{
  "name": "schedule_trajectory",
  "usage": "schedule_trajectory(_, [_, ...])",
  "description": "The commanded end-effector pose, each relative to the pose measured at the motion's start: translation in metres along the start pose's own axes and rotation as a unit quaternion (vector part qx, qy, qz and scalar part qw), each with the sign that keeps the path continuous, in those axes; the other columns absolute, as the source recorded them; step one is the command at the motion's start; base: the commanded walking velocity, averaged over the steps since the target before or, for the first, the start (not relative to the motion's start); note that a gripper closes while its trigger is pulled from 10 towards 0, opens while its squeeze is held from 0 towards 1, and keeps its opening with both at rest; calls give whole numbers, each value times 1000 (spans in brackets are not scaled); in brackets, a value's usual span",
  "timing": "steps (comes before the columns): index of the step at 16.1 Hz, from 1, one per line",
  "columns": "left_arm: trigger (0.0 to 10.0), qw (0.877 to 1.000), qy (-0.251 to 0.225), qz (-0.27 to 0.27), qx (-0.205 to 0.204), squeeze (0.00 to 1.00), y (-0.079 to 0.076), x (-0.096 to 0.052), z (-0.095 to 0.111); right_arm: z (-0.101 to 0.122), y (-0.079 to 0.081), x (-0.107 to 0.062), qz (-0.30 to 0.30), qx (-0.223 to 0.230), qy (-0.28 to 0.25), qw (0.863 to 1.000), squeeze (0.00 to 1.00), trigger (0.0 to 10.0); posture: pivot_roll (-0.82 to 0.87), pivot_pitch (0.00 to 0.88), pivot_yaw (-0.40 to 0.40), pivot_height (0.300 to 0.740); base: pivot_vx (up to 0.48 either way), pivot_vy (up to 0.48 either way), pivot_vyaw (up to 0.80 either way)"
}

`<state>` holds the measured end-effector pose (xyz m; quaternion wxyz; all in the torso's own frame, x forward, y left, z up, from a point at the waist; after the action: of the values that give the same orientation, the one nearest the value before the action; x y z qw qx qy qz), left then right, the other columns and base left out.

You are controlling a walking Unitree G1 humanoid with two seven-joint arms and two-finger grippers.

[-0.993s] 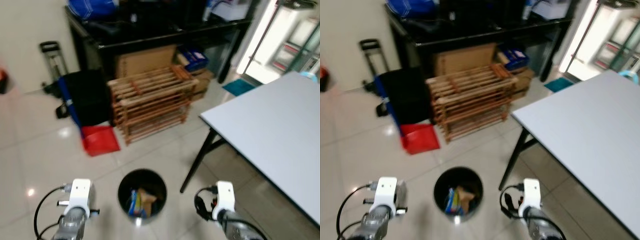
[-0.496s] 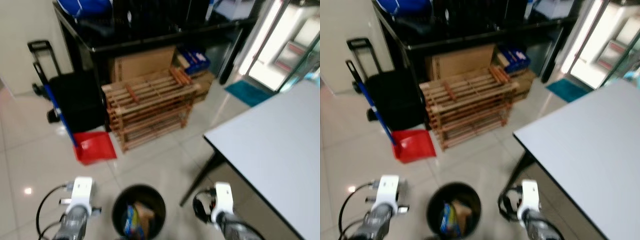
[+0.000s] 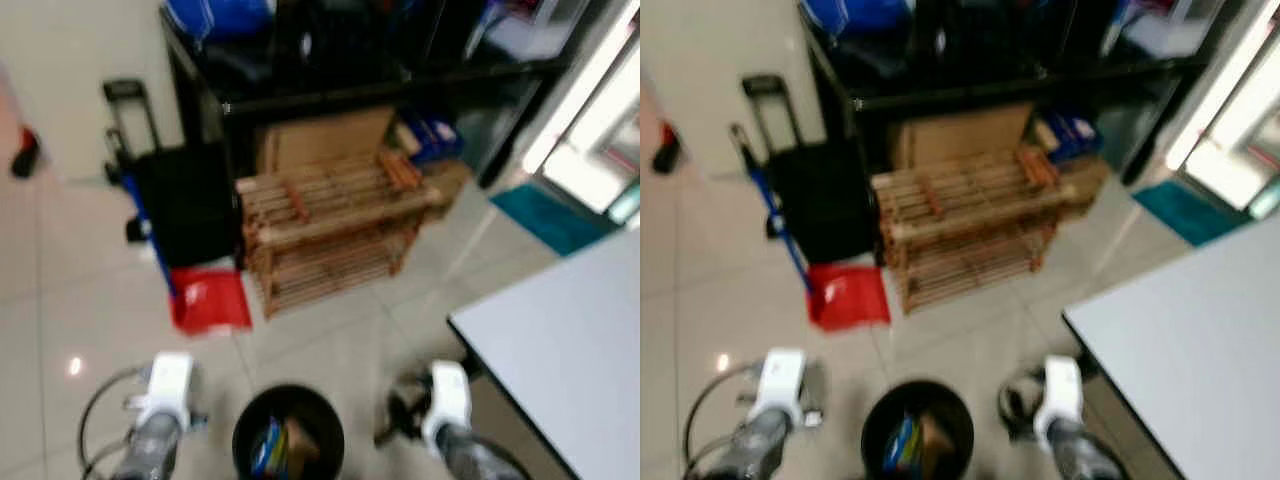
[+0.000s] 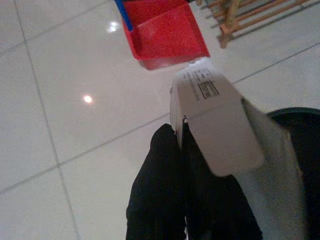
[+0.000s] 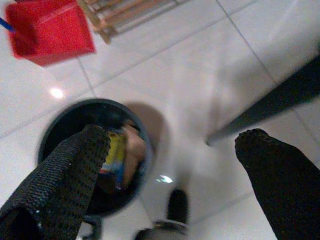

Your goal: Picking trash to rubbish bin

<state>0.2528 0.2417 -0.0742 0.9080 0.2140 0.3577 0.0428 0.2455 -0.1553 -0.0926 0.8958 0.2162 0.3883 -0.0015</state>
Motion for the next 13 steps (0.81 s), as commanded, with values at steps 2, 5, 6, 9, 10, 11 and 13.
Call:
schedule_trajectory(2, [10000,1000,1,-13,-1,0,-10,-1,1,-3,-16,-5,-19,4,8,1000,0,10000,5,67,-76,740,0,0,0])
schedule_trajectory(5, [10000,1000,-3,-29,0,0,-16,0,4,-7,-10,-4,2,-7,19,1000,0,10000,-4,66,-73,740,0,0,0])
schedule_trajectory(6, [10000,999,-14,-39,4,0,-21,0,11,-12,0,-4,40,-15,39,998,0,10000,-5,64,-74,740,0,0,0])
schedule_trajectory(9, [10000,996,-38,-75,37,0,-37,1,25,-17,13,-4,87,-19,61,994,0,10000,-18,69,-75,740,0,0,0])
schedule_trajectory(10, [10000,994,-45,-86,42,0,-43,0,30,-17,17,-4,106,-12,66,992,0,10000,-31,74,-77,740,0,0,0])
schedule_trajectory(11, [10000,992,-57,-103,44,0,-50,0,37,-17,22,-5,129,-5,74,989,0,10000,-34,80,-79,740,0,0,0])
schedule_trajectory(13, [10000,986,-77,-140,41,0,-63,-2,48,-20,28,-7,164,-4,92,982,0,10000,-43,93,-85,740,0,0,0])
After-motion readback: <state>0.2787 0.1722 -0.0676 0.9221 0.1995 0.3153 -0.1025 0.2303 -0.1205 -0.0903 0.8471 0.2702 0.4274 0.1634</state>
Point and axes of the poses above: a point about 5 cm out from each wrist's last joint towards the gripper, its own x axis pointing out of the wrist towards the gripper, its own z axis along the axis of the wrist's last joint, y = z × x, the point moved 4 cm from there along x, pointing out of the wrist towards the gripper, and after that the axes turned 14 degrees about x, right-handed, at the moved point
